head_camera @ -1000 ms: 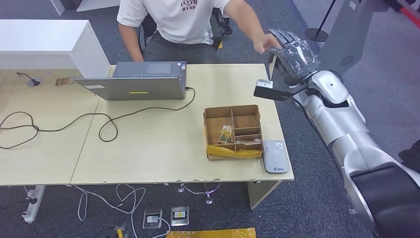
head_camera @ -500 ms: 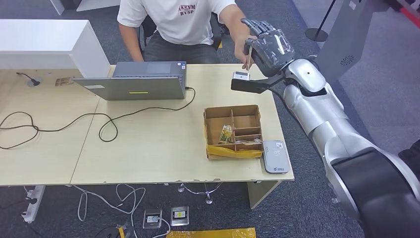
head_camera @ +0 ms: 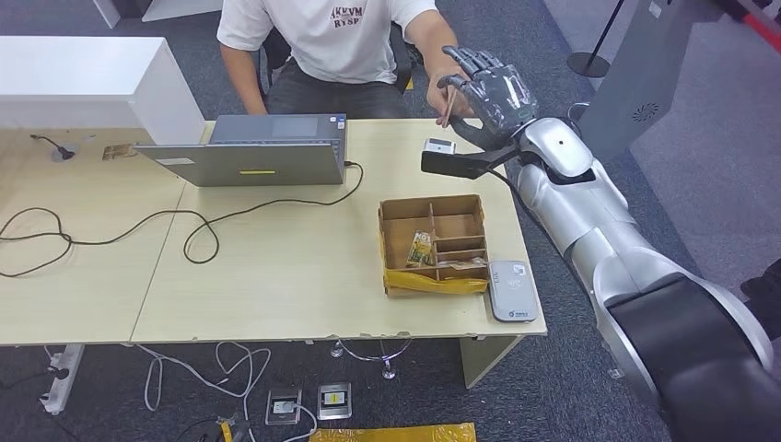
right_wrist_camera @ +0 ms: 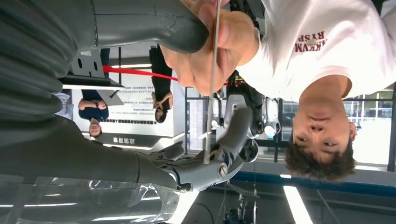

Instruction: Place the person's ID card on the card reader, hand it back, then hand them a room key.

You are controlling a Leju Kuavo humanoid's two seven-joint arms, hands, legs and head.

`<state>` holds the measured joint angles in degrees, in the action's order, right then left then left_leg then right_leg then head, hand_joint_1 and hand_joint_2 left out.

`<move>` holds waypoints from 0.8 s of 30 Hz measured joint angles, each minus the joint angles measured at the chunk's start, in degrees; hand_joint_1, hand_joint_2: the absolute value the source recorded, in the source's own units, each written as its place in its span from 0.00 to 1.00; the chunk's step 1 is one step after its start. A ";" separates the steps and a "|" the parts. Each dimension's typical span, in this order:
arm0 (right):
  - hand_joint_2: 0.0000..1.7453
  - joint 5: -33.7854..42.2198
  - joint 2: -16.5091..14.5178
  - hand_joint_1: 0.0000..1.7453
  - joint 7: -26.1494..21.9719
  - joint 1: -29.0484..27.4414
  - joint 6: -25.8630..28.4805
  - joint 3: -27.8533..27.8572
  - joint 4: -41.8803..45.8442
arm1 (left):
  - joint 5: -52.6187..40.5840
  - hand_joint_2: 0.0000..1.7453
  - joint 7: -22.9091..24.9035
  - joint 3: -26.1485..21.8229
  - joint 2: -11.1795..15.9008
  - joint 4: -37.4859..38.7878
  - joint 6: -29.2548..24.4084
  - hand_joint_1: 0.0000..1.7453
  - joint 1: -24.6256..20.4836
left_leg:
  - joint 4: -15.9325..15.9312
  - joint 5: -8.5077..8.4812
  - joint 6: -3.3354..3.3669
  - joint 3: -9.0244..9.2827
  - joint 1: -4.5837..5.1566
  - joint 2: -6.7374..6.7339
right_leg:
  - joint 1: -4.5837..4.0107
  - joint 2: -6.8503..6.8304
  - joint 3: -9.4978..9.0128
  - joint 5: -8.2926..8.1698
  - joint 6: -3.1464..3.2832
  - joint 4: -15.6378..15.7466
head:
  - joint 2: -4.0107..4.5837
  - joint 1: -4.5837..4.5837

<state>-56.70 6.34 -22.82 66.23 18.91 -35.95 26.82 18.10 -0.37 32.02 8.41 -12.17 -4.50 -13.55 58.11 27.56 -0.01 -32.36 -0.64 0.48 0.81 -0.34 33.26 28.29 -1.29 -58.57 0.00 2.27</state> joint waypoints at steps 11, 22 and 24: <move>1.00 12.79 0.28 0.00 -4.83 1.36 -4.54 1.18 -1.64 | 2.21 0.00 -0.24 0.04 -0.08 0.02 -2.34 0.00 0.76 | 0.01 0.00 0.00 0.02 0.00 -0.02 | 0.00 0.04 0.02 0.00 0.00 0.01 | 0.00 -0.02; 1.00 34.56 5.77 0.00 0.01 -4.88 -28.77 5.10 9.98 | 3.44 0.00 -2.32 0.04 0.10 0.08 -2.87 0.00 2.38 | 0.02 0.02 -0.01 0.08 0.00 -0.01 | 0.00 0.03 0.01 0.00 0.00 0.04 | 0.00 -0.01; 1.00 37.18 7.49 0.00 2.77 -7.79 -31.22 5.75 14.31 | 3.73 0.00 -2.45 0.04 0.22 0.09 -3.01 0.00 2.64 | 0.02 0.03 -0.01 0.07 0.00 -0.01 | 0.00 0.03 0.01 0.00 0.00 0.05 | 0.00 -0.02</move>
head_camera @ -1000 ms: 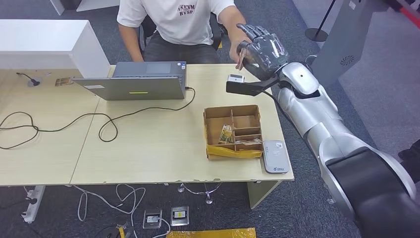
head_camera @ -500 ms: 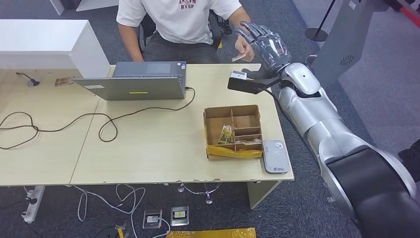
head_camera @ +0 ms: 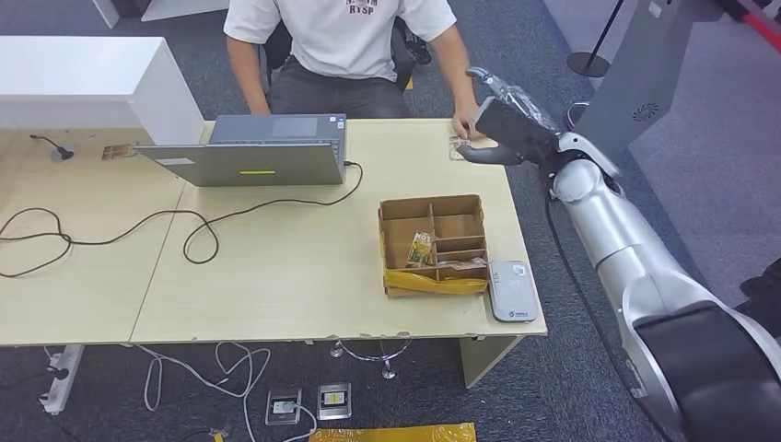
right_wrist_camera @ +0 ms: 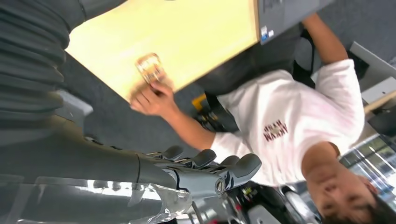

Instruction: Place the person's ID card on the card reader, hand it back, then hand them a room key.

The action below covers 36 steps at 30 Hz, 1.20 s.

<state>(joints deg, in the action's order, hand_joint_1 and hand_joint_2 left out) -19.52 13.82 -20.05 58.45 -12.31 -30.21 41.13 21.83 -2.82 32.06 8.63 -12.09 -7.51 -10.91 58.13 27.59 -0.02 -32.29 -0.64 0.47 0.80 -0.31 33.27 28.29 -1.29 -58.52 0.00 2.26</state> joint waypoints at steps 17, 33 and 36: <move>1.00 2.49 12.11 0.00 12.56 -21.49 -4.59 3.60 30.90 | 0.26 0.00 -0.67 0.02 1.70 0.02 -0.73 0.00 1.17 | 0.00 0.08 -0.10 0.01 -0.05 -0.11 | -0.05 0.06 0.01 0.01 0.02 0.01 | 0.00 0.00; 1.00 -14.90 17.11 0.00 9.66 -29.93 0.59 2.92 39.05 | 1.57 0.00 -0.36 0.02 2.21 0.02 -0.14 0.00 1.17 | -0.01 0.09 -0.12 -0.02 -0.05 -0.13 | -0.05 0.12 0.02 0.01 0.02 0.00 | 0.00 0.00; 1.00 -18.51 17.17 0.00 8.32 -30.08 2.78 2.30 38.21 | 1.78 0.00 -0.02 0.02 2.21 0.02 -0.14 0.00 1.14 | -0.01 0.09 -0.12 -0.02 -0.05 -0.13 | -0.05 0.12 0.02 0.01 0.02 0.00 | 0.00 -0.01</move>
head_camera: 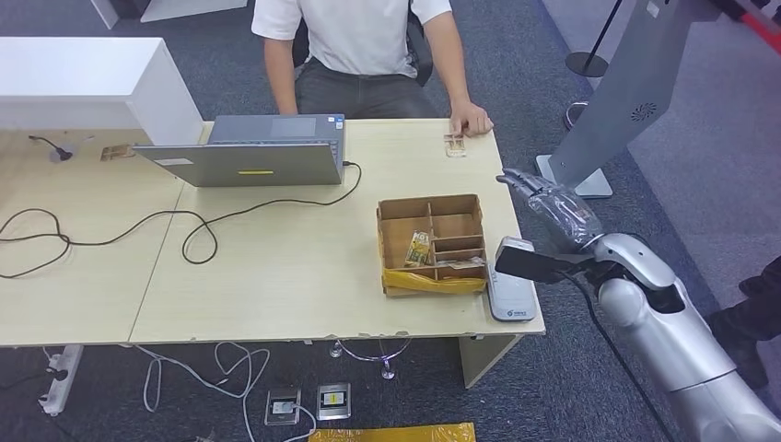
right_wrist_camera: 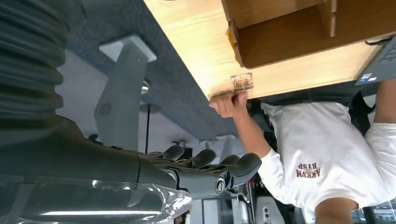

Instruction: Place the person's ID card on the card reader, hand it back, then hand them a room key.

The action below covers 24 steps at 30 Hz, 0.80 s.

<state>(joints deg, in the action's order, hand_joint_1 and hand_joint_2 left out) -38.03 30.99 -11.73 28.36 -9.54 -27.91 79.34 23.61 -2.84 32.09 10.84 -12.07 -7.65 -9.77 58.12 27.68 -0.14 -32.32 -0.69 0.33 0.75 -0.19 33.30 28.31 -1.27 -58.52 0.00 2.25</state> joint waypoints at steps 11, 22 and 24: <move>1.00 -8.92 -0.12 0.00 -1.14 -0.91 8.47 -3.10 -4.80 | 0.48 0.00 0.35 0.00 -0.09 0.00 -0.20 0.00 -0.07 | -0.01 0.00 0.00 -0.03 -0.01 0.00 | 0.00 -0.02 0.00 0.01 0.00 0.00 | 0.00 0.01; 1.00 -10.26 -0.81 0.00 -1.48 -1.68 9.31 -5.75 -8.09 | 0.85 0.00 0.35 0.00 -0.05 0.00 -0.59 0.00 -0.10 | -0.01 0.00 0.00 -0.03 -0.01 0.00 | -0.01 -0.02 0.00 0.01 0.00 0.00 | 0.00 0.00; 1.00 -10.30 -0.96 0.00 -1.40 -1.78 9.22 -6.15 -8.50 | 0.85 0.00 0.35 0.00 0.02 0.00 -0.58 0.00 -0.11 | -0.01 0.00 0.00 -0.03 -0.01 0.00 | 0.00 -0.01 0.00 0.01 0.00 0.00 | 0.00 0.00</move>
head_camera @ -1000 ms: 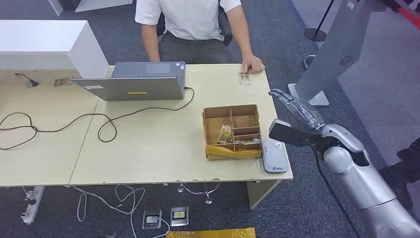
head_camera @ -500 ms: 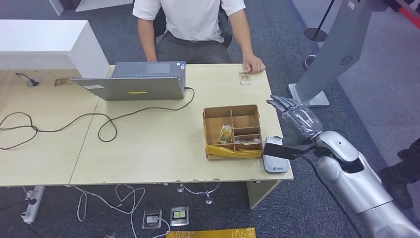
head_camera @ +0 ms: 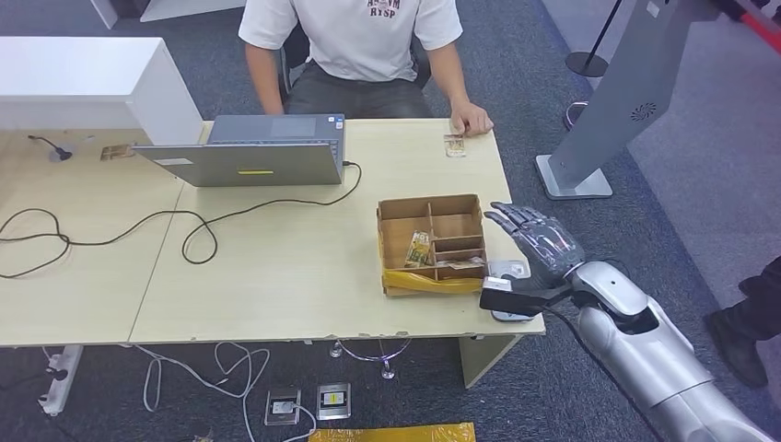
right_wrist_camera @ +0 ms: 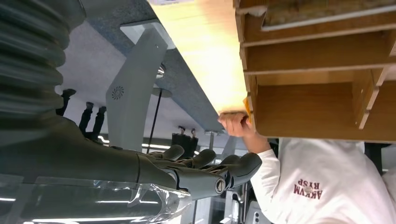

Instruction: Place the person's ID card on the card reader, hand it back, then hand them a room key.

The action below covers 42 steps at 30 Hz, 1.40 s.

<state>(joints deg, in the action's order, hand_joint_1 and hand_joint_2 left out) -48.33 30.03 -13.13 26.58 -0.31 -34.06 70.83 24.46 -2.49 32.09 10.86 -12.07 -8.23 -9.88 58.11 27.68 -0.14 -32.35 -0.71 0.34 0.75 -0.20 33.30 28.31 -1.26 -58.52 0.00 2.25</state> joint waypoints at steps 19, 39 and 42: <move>1.00 1.55 -2.61 0.00 1.19 -0.11 -1.33 -2.79 -3.31 | -0.71 0.00 0.26 0.07 0.60 0.00 0.17 0.00 0.00 | 0.00 0.00 0.00 -0.02 -0.01 0.00 | -0.01 -0.02 -0.01 0.00 0.00 -0.01 | 0.00 0.01; 1.00 2.41 -6.38 0.00 0.04 0.88 -1.29 -2.97 -6.73 | -1.77 0.00 1.22 0.63 0.93 0.00 -0.08 0.00 -0.41 | 0.00 0.00 0.00 -0.01 -0.02 0.01 | -0.01 -0.03 -0.01 0.00 0.00 -0.01 | 0.00 0.01; 1.00 2.41 -6.74 0.00 -0.03 1.11 -1.24 -2.95 -7.17 | -1.79 0.00 1.22 0.85 0.92 0.00 -0.09 0.00 -0.56 | 0.00 0.00 0.00 -0.01 -0.02 0.01 | -0.02 -0.02 -0.01 0.00 0.00 -0.01 | 0.00 0.00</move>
<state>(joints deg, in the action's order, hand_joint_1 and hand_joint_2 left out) -45.92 23.29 -13.16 27.69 -1.55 -37.01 63.66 22.67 -1.27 32.93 11.78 -12.07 -8.33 -10.44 58.11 27.67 -0.15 -32.36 -0.72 0.34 0.73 -0.23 33.29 28.31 -1.26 -58.53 0.00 2.25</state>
